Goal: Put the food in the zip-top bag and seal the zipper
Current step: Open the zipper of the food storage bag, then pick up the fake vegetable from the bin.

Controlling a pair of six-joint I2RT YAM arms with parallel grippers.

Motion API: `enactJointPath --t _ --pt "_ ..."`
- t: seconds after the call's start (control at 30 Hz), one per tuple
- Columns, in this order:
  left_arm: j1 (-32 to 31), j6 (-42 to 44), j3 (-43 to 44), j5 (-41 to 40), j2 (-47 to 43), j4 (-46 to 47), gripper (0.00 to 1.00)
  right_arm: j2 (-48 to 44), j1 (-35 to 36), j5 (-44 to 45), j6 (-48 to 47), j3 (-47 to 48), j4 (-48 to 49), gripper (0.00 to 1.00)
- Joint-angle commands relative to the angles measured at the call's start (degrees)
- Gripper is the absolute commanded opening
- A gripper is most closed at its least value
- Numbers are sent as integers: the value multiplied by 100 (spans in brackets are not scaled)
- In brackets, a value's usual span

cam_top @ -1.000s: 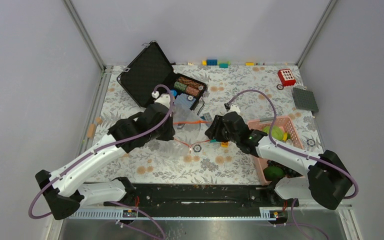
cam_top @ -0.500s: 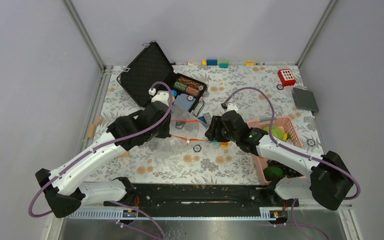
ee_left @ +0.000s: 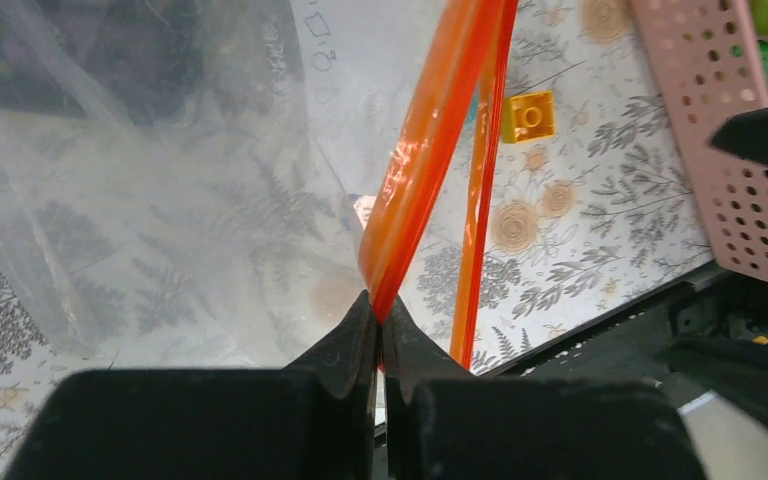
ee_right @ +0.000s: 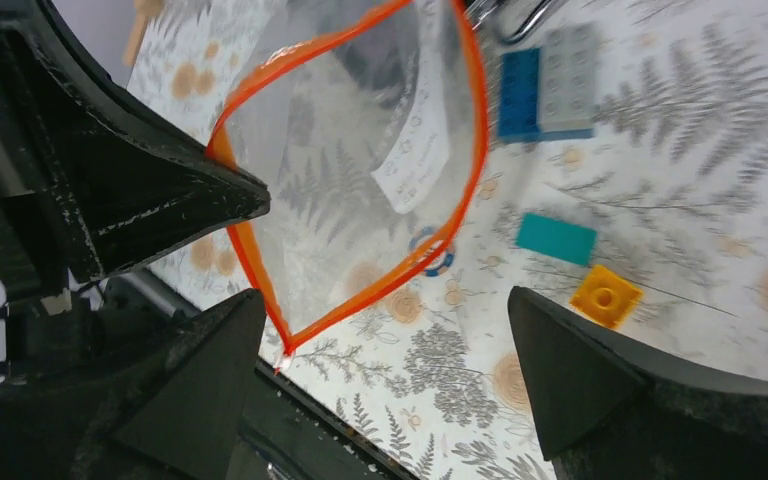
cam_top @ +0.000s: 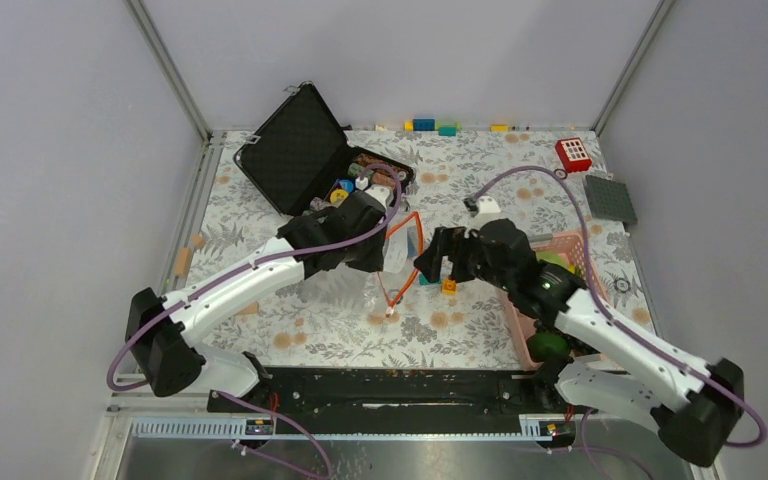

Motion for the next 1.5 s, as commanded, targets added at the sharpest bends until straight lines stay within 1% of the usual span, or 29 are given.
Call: enactJointPath --t 0.0,0.03,0.1,0.17,0.27,0.4,0.53,0.67,0.77,0.9,1.1,1.27,1.47 --pt "57 204 377 406 -110 619 0 -964 -94 1560 155 -57 -1145 100" --pt "67 215 383 433 -117 641 0 -1176 -182 2082 288 -86 -1469 100" --pt "82 264 385 504 -129 714 0 -1472 -596 2491 546 -119 -2099 100" --pt "89 321 375 639 -141 803 0 -1655 -1312 2410 729 -208 -2552 100" --pt "106 390 329 791 -157 930 0 -1718 -2233 2512 816 -349 -2834 99" --pt "126 436 150 882 -257 1090 0 -1294 -3164 2627 720 -415 -2847 100" --pt "152 460 -87 1103 -360 1317 0 -679 -3665 2645 677 -380 -2743 100" --pt "204 476 -143 1181 -382 1373 0 -238 -3758 2277 653 -446 -2403 100" --pt "236 471 -171 1217 -389 1379 0 22 -3817 2325 680 -510 -2141 100" --pt "255 473 -254 1245 -426 1470 0 306 -3849 2346 682 -594 -1799 94" --pt "271 465 -238 1287 -386 1466 0 637 -3852 2485 933 -604 -1792 89" --pt "285 464 -204 1315 -342 1460 0 479 -3852 2456 865 -482 -2030 87" --pt "289 464 -185 1344 -276 1459 0 -248 -3856 2493 582 -360 -2336 88"
